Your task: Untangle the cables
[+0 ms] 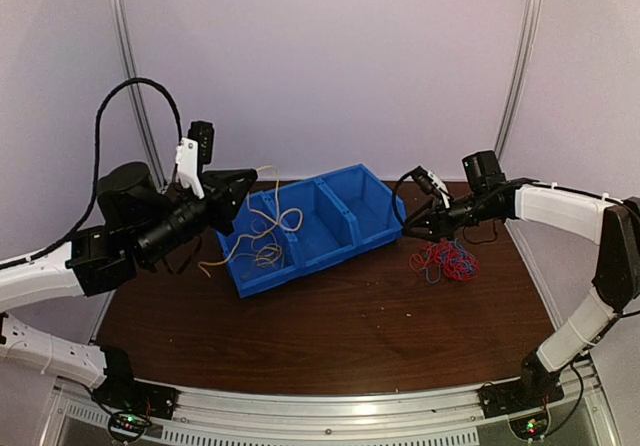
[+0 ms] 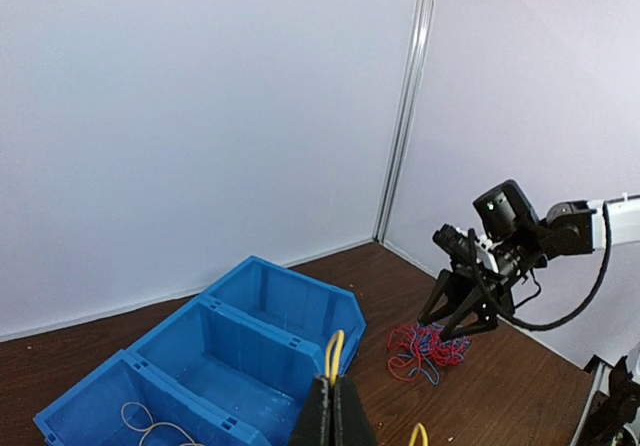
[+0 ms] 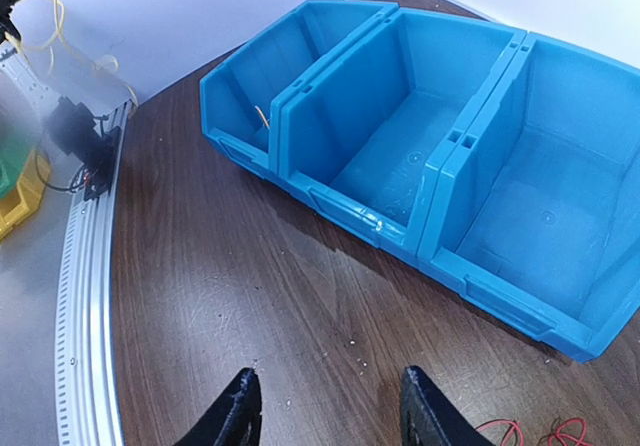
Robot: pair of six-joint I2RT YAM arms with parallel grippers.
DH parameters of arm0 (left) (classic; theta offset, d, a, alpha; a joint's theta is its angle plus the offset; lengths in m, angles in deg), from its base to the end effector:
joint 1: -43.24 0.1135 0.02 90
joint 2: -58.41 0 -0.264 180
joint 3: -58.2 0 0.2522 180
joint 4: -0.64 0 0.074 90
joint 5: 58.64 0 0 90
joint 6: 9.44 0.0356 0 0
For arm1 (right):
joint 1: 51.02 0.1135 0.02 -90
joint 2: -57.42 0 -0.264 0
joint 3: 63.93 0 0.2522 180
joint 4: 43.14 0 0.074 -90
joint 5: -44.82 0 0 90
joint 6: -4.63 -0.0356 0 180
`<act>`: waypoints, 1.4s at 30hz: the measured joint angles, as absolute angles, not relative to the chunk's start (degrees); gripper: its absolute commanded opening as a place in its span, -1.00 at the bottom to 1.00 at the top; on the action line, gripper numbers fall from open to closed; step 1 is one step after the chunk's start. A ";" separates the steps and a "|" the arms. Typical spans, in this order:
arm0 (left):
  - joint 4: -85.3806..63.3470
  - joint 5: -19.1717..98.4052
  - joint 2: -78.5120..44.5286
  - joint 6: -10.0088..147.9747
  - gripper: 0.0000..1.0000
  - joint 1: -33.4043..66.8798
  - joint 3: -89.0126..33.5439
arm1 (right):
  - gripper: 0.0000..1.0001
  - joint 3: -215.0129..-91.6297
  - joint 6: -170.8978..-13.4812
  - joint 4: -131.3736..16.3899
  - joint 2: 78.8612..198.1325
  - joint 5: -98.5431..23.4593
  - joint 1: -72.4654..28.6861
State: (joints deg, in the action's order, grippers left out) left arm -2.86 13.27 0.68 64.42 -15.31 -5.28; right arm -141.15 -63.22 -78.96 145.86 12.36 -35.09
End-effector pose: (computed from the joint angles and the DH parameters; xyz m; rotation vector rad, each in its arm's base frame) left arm 0.1335 -0.1970 0.3662 0.3248 1.5540 -0.7899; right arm 0.3030 0.1177 0.2602 -1.1236 1.8530 1.1161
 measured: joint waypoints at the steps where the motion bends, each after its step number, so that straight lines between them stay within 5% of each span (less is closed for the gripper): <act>1: -2.95 13.25 0.61 64.42 -1.00 -15.31 -5.61 | -0.03 -140.97 -63.14 -78.98 145.86 12.38 -35.09; 17: -21.04 2.19 -10.56 63.04 -1.00 -13.49 -29.54 | -0.01 -137.67 -61.12 -78.44 141.16 9.60 -35.09; 35: -24.15 4.39 -21.29 57.32 -1.00 0.23 -26.17 | 0.01 -133.52 -57.67 -75.66 139.32 1.06 -35.09; 42: -25.11 6.01 -21.90 60.64 -1.00 6.24 -34.28 | 0.01 -133.46 -57.21 -75.40 140.53 0.82 -35.09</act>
State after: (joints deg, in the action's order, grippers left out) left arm -25.11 6.01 -21.90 60.64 6.24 -34.28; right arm -133.46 -57.21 -75.40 140.53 0.82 -35.09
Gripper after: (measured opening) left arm 0.012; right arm 0.503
